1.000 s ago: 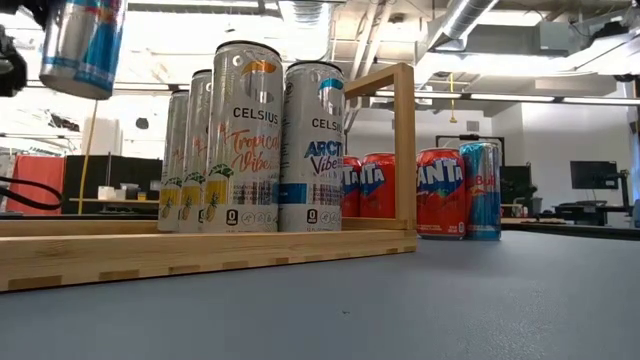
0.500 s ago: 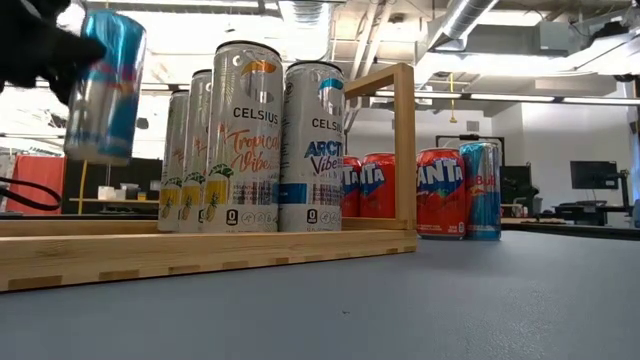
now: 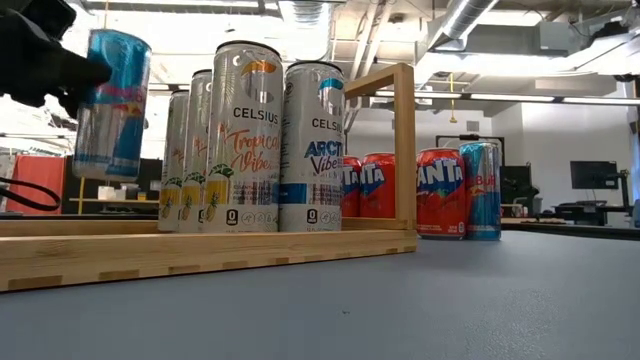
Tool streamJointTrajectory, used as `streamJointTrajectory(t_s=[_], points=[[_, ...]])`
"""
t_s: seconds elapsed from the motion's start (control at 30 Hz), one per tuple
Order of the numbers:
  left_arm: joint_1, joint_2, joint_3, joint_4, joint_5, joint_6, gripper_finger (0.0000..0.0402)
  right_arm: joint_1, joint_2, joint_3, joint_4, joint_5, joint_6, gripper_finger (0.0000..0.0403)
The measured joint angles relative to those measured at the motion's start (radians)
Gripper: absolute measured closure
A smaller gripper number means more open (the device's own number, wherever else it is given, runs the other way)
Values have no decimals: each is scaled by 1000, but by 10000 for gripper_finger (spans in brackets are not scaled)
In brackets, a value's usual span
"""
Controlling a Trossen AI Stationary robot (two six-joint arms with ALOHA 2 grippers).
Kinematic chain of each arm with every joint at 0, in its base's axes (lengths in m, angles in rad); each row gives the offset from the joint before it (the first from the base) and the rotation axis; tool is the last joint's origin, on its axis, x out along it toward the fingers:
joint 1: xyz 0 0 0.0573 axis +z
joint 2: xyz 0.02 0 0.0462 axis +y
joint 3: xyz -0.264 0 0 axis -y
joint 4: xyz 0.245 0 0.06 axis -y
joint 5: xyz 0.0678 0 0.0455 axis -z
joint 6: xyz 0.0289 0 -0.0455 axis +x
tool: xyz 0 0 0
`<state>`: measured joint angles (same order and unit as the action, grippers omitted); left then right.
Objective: Place canned beverage on shelf
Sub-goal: Put the bottom blue soda can on the shelf
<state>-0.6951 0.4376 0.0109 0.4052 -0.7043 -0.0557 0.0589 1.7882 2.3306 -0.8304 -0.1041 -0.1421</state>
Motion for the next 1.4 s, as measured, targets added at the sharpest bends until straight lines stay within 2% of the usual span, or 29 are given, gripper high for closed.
streamJointTrajectory(t_s=[0.3,0.83,1.0,1.4], points=[[118,24,-1,-45,177,-64,191,-1,0,0,1,0,3,92],[154,44,-3,-41,138,-100,191,-1,0,0,0,0,-16,92],[154,56,-3,-39,119,-157,176,-1,0,0,0,0,-20,92],[154,149,-4,-43,122,-219,166,-10,0,0,0,0,-23,92]])
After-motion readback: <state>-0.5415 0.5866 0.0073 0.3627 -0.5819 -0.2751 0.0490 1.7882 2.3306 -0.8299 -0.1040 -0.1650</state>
